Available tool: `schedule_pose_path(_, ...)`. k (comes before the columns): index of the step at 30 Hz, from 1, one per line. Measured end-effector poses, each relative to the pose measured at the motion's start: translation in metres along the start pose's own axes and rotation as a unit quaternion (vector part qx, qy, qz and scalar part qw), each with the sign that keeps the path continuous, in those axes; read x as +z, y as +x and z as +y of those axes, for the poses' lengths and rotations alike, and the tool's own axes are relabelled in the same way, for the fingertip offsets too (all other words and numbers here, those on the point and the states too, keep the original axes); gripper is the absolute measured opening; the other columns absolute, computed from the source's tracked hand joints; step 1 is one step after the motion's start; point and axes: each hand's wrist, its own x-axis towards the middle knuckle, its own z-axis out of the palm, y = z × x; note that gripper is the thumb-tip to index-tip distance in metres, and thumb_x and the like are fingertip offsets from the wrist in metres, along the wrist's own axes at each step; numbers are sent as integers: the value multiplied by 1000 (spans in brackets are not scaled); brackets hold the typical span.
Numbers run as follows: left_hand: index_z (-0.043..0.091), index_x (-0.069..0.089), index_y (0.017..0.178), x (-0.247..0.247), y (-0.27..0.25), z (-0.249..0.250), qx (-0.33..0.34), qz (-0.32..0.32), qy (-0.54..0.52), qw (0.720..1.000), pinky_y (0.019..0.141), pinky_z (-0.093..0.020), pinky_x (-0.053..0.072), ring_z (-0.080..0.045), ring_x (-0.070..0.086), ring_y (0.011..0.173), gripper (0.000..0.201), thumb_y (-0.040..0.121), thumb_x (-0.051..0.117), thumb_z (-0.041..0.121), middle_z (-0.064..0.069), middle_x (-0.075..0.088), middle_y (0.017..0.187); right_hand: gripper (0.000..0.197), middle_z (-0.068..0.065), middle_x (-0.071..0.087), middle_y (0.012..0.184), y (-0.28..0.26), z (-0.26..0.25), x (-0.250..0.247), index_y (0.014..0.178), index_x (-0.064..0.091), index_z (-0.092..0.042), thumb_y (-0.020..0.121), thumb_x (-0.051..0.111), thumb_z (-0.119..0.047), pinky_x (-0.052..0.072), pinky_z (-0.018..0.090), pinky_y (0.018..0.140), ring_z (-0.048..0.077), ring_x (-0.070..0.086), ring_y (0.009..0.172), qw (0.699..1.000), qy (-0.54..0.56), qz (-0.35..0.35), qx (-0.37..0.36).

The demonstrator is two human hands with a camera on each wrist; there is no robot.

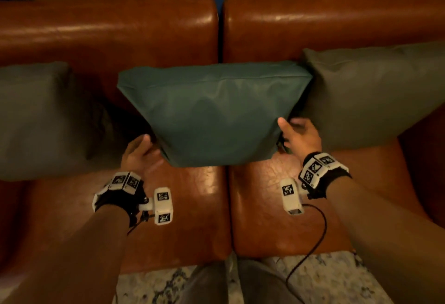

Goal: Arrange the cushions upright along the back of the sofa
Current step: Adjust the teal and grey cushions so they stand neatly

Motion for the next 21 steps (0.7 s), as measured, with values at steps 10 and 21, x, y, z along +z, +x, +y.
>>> schedule_pose_path(10,13,64,97,68,-33,-91,13,-80,327,942,51,-24,49,-15,57,54,12,89,62,21,-8,62,74,17,9,79,82,4,105,-64,69,76,-32,65,76,-16,59,53,91,36,75,92,980,-115,-121,105)
schedule_pose_path(21,17,56,121,285,-78,-88,89,-144,383,908,100,-47,48,-25,61,114,55,75,73,39,-9,64,124,83,5,66,126,125,42,-247,139,42,-19,73,84,-46,48,34,98,26,63,121,994,-88,62,17)
